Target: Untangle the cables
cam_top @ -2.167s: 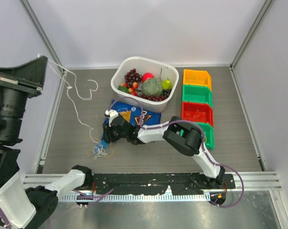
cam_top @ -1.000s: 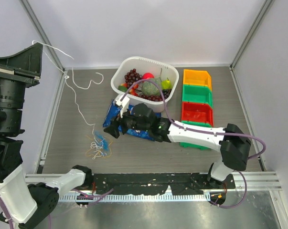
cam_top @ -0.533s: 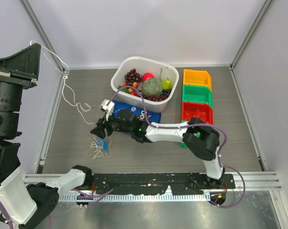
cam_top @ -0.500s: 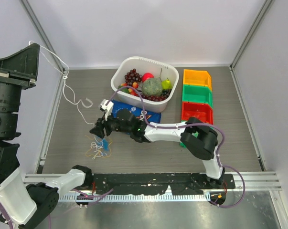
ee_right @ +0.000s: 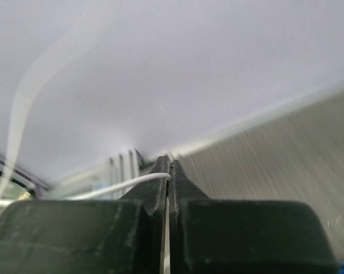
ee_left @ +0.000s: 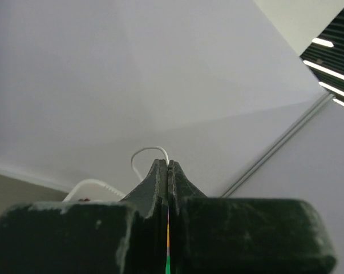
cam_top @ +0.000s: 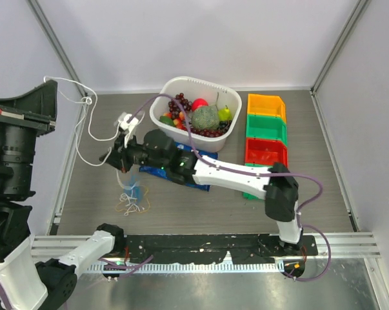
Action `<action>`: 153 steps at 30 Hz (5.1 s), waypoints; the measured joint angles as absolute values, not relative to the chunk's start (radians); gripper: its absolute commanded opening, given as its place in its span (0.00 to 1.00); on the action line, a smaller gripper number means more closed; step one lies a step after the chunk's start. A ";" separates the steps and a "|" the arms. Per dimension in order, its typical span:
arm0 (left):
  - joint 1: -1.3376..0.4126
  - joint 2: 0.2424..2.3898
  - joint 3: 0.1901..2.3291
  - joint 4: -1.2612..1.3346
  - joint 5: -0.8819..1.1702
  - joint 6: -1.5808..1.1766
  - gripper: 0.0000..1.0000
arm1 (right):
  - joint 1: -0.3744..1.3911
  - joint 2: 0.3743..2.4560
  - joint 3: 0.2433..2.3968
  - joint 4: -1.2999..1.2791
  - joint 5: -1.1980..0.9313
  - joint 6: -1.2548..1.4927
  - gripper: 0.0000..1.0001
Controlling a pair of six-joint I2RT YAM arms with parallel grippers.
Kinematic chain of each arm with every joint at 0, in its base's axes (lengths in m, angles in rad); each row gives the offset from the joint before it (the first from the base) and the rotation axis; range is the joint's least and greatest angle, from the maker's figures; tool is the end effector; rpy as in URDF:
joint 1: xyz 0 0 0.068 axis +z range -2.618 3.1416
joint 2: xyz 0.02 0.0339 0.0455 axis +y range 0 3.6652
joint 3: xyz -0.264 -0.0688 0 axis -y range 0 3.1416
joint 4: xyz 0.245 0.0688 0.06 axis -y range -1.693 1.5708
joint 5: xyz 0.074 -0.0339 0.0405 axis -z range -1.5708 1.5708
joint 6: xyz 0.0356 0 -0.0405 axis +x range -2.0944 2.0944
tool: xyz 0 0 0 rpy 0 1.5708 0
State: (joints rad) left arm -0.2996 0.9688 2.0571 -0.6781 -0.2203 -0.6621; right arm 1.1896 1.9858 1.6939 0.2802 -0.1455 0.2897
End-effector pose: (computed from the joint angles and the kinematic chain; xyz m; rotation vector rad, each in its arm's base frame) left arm 0.0317 -0.0016 0.6193 -0.4100 1.1289 -0.7194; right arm 0.1766 0.4545 0.3408 -0.8638 1.5021 1.2444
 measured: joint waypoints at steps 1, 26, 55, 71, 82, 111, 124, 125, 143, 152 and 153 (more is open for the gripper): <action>-0.300 0.947 2.018 -0.682 -0.244 -0.647 0.00 | 1.192 1.958 1.724 0.257 -0.145 0.290 0.01; -0.299 0.842 1.159 -0.486 0.217 -0.815 0.00 | 1.185 1.319 1.067 -0.003 0.075 0.291 0.01; -0.422 0.664 0.479 -0.435 0.141 -0.964 0.00 | 1.076 1.398 0.837 -0.325 0.245 0.463 0.54; -0.422 0.439 0.903 -0.649 -0.119 -0.837 0.00 | 1.003 1.330 0.934 -0.685 0.707 0.567 0.62; -0.421 0.604 0.733 -0.496 0.198 -0.900 0.00 | 0.990 0.996 0.859 -0.456 0.538 0.439 0.61; -0.783 0.912 0.599 -0.385 -0.024 -0.901 0.03 | 0.988 1.143 0.701 -0.045 0.025 0.388 0.67; -0.779 0.673 0.582 -0.570 -0.218 -0.916 0.84 | 0.990 1.417 0.717 0.121 -0.139 0.395 0.73; -0.779 0.637 0.592 -0.594 -0.233 -0.916 0.87 | 0.993 1.444 0.736 0.128 -0.141 0.392 0.73; -0.778 0.352 0.751 -0.770 -0.419 -0.865 0.93 | 1.204 1.880 1.110 0.070 0.057 0.284 0.76; -0.778 0.353 0.749 -0.768 -0.419 -0.855 0.93 | 1.229 1.951 1.163 0.013 0.181 0.235 0.13; -0.778 0.353 0.749 -0.768 -0.419 -0.855 0.93 | 1.229 1.951 1.160 0.014 0.200 0.234 0.05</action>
State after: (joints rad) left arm -0.7784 0.3534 0.7490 -0.7681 -0.4194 -0.8555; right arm 1.2293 1.9514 1.1599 0.0135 0.1997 0.2337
